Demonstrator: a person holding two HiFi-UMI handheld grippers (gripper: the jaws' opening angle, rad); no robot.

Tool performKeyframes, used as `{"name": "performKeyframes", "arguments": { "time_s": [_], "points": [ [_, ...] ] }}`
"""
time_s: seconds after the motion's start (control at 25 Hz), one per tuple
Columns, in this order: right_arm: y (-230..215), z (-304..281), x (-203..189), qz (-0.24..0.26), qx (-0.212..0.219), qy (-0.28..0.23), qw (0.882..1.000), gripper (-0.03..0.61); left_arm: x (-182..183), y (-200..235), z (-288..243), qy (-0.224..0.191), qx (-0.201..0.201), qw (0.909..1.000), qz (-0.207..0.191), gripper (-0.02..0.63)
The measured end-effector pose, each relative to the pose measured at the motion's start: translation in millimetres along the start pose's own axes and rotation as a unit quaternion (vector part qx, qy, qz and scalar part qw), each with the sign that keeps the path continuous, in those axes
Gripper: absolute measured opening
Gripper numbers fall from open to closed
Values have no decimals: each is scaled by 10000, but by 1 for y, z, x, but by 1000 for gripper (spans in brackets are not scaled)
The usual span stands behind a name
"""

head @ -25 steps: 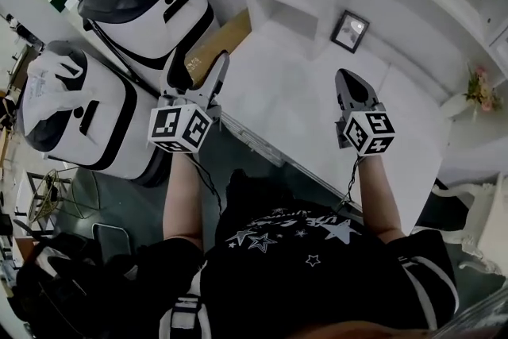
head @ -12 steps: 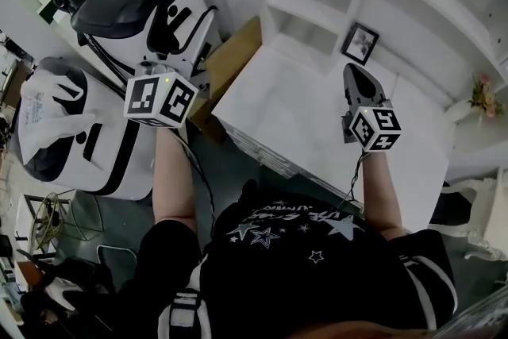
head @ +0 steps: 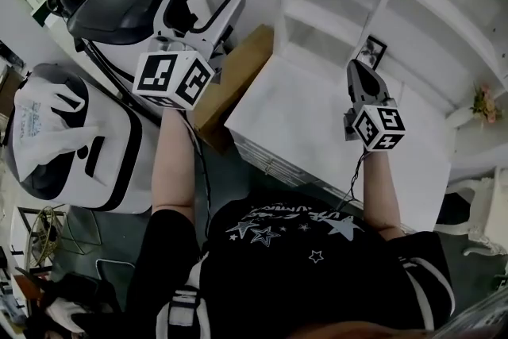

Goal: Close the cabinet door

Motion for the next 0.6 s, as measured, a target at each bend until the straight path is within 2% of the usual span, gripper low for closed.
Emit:
{"name": "performKeyframes", "arguments": {
  "time_s": [0.2, 0.32, 0.44, 0.6],
  "points": [
    [11, -10, 0, 53, -133, -68, 9999, 5, 4, -2, -13, -80, -624, 9978, 229, 443],
    [12, -13, 4, 94, -199, -100, 9997, 5, 9, -5, -14, -41, -712, 9967, 387, 437],
    [11, -14, 7, 108, -252, -87, 9996, 5, 11, -10, -14, 65, -839, 9955, 438, 378],
    [8, -11, 9, 86, -265, -100, 9996, 5, 11, -26, -16, 66, -872, 9949, 493, 335]
  ]
}}
Point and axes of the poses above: the fingertips, and each gripper's own axes: z backward along the fingers, y to its left, x out of its top, the point moved 9 cm from there along z, backward along the fingers, and after that the axes turned 15 degrees about -y, right-handed, at the moved point
